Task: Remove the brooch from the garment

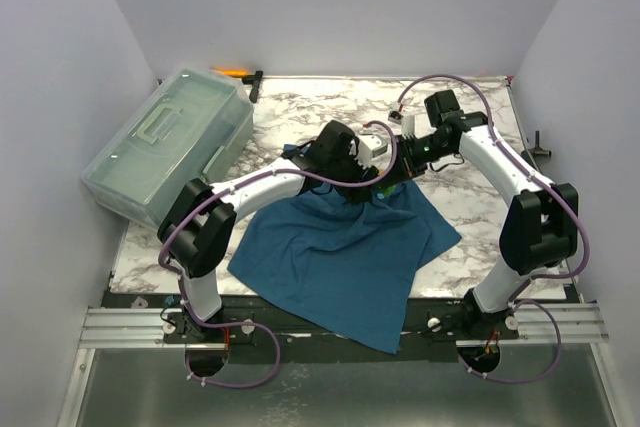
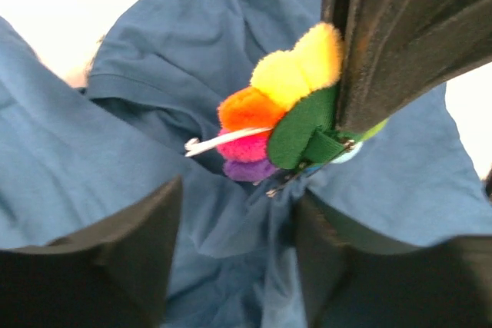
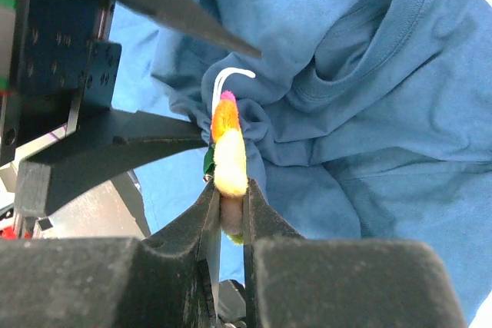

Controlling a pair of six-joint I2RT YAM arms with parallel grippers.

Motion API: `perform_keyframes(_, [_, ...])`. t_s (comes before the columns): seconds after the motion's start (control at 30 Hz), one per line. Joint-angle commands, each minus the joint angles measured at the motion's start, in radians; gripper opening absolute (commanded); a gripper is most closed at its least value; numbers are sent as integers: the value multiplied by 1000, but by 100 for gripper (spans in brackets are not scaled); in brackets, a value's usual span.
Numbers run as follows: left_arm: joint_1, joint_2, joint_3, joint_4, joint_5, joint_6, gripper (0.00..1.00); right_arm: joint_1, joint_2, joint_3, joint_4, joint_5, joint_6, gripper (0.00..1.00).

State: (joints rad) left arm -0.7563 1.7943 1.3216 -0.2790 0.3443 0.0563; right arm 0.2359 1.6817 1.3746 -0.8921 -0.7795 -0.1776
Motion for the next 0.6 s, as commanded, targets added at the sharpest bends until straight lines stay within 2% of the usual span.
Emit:
perform_keyframes(0.0, [7, -41, -56, 81, 161, -7, 49, 2, -11, -19, -14, -35, -20, 1])
perform_keyframes(0.27, [13, -66, -83, 149, 342, -51, 2, 1, -14, -61, 30, -45, -30, 0])
perform_keyframes(0.43, [40, -58, -102, 237, 389, -159, 0, 3, -9, -118, 71, -89, -37, 1])
perform_keyframes(0.57, [42, -41, -109, 256, 392, -163, 0, 6, 7, -143, 98, -151, -41, 1])
